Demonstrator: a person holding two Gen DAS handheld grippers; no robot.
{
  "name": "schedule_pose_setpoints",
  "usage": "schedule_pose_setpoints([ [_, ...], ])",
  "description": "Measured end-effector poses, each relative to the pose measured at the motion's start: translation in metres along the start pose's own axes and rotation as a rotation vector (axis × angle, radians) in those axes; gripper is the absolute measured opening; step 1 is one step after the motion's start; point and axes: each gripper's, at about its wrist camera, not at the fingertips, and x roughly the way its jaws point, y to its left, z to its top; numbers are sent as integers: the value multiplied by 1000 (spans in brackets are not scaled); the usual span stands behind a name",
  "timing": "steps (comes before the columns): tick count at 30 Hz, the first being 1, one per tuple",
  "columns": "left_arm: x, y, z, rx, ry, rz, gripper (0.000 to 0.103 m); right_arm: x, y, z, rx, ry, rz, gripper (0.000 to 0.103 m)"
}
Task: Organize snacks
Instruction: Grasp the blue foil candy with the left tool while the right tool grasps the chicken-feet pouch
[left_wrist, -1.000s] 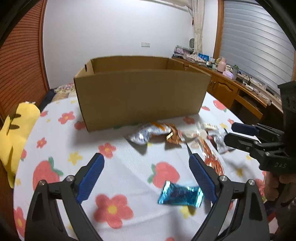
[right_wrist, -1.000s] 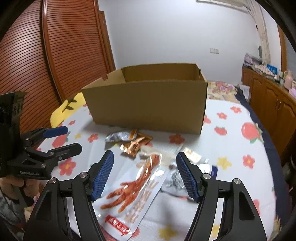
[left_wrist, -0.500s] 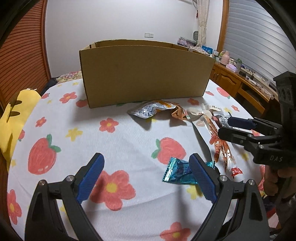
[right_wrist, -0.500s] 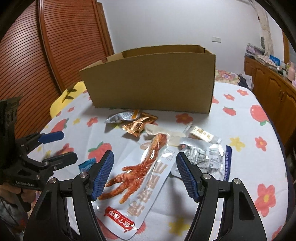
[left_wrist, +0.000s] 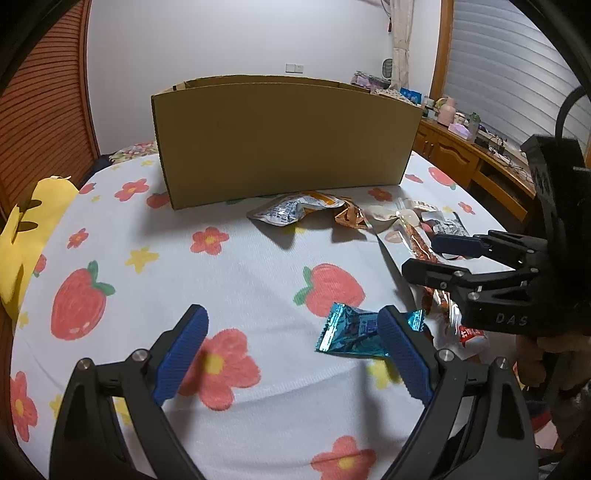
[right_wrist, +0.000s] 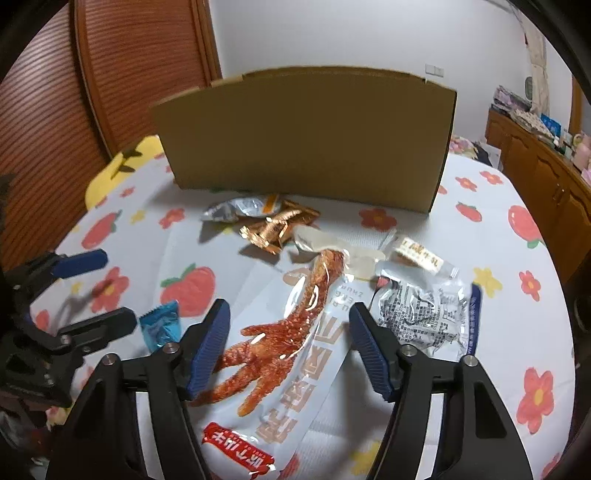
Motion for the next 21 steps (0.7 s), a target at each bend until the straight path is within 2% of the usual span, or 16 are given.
schedule_pose_setpoints([
  [7, 1, -9, -2, 19, 10, -37, 94, 2, -1, -3, -49, 32, -8, 65],
  [18, 0, -31, -3, 101, 34, -118, 93, 8, -3, -7, -65, 49, -11, 69],
  [20, 1, -35, -2, 120, 41, -131, 90, 8, -3, -7, -68, 47, -13, 69],
  [21, 0, -36, -2, 126, 43, -137, 84, 8, -3, -7, -69, 45, -14, 69],
])
